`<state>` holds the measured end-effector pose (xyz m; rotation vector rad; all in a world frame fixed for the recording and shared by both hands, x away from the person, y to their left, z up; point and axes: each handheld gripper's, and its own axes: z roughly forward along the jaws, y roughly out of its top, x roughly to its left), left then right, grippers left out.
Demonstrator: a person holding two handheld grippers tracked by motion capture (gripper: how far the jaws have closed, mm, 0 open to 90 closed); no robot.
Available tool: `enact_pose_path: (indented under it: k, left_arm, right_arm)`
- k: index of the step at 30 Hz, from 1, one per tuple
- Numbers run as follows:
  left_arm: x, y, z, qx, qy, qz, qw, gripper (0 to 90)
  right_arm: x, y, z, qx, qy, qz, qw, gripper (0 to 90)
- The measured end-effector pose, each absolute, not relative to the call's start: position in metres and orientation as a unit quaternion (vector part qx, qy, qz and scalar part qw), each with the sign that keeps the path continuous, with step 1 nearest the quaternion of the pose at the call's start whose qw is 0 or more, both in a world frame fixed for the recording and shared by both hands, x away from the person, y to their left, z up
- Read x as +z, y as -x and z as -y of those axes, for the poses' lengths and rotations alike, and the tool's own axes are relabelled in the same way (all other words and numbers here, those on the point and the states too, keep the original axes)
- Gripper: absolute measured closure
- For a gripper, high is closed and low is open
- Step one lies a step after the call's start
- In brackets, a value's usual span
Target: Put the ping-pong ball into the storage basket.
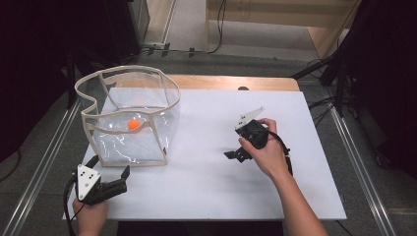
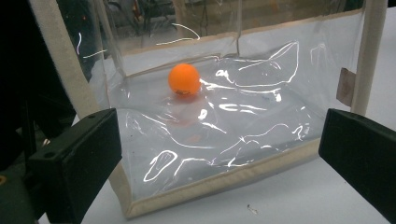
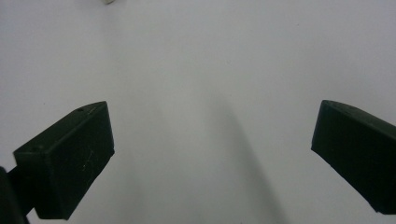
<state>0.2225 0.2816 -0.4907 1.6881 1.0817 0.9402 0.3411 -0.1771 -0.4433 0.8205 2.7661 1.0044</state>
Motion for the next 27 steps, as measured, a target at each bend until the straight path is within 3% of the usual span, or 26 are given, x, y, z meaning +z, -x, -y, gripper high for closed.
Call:
enact_pose_path:
  k: [27]
  left_arm:
    - [-0.491,-0.223,-0.281,0.381,-0.681,-0.437,0.447,0.0]
  right_arm:
    - [-0.469,-0.317,0.226,0.359,-0.315,-0.877,0.056,0.0]
